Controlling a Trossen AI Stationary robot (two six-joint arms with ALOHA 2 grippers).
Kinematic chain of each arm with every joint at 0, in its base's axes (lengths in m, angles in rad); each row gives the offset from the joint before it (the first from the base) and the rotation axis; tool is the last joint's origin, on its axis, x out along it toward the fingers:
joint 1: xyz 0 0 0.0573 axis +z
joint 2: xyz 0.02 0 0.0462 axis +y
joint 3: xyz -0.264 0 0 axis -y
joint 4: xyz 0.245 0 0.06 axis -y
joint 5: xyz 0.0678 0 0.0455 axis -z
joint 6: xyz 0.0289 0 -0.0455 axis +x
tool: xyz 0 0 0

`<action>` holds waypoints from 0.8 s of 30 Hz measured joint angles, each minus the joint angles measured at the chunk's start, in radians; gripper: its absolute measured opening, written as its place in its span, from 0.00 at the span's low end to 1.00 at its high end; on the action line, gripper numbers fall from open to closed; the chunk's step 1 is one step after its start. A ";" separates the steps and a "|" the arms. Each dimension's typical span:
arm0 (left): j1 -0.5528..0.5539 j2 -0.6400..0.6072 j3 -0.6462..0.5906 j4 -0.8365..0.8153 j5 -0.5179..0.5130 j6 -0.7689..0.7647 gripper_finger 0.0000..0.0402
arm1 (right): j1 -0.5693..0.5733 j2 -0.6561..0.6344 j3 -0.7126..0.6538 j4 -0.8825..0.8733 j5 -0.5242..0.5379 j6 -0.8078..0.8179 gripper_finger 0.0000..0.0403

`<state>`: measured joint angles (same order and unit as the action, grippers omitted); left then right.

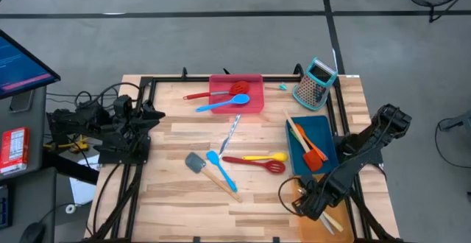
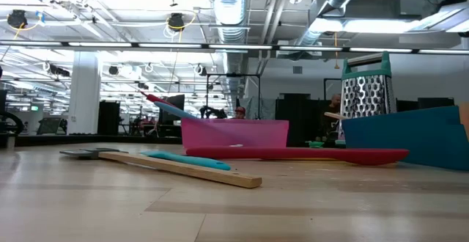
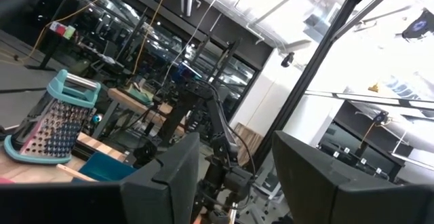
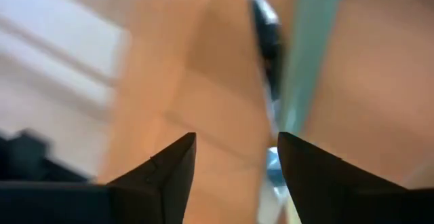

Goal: Pick & Place Kitchen Items
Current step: Put the blue kitchen knife into the orange bin

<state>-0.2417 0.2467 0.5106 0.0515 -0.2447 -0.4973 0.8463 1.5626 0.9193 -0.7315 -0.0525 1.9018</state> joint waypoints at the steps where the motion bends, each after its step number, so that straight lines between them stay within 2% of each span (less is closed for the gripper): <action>1: 0.000 0.000 0.000 0.001 0.000 -0.002 0.42 | -0.008 -0.008 0.007 0.003 0.000 -0.018 0.51; 7: 0.000 0.049 0.000 0.003 0.020 0.022 0.43 | -0.040 -0.087 0.059 0.005 0.001 -0.080 0.47; 11: 0.000 0.132 0.001 0.000 0.023 0.079 0.46 | -0.044 -0.157 0.069 0.013 0.047 -0.075 0.45; 16: 0.000 0.266 0.001 -0.010 -0.039 0.066 0.51 | -0.052 -0.248 0.069 0.019 0.174 -0.078 0.46; 20: 0.000 0.385 0.001 -0.014 -0.094 -0.016 0.53 | -0.064 -0.314 0.069 0.011 0.284 -0.080 0.48; 24: 0.001 0.507 0.001 -0.020 -0.098 -0.111 0.53 | -0.077 -0.358 0.070 0.011 0.381 -0.120 0.49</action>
<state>-0.2405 0.7538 0.5114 0.0319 -0.3426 -0.6080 0.7690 1.2042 0.9889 -0.7204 0.3288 1.7813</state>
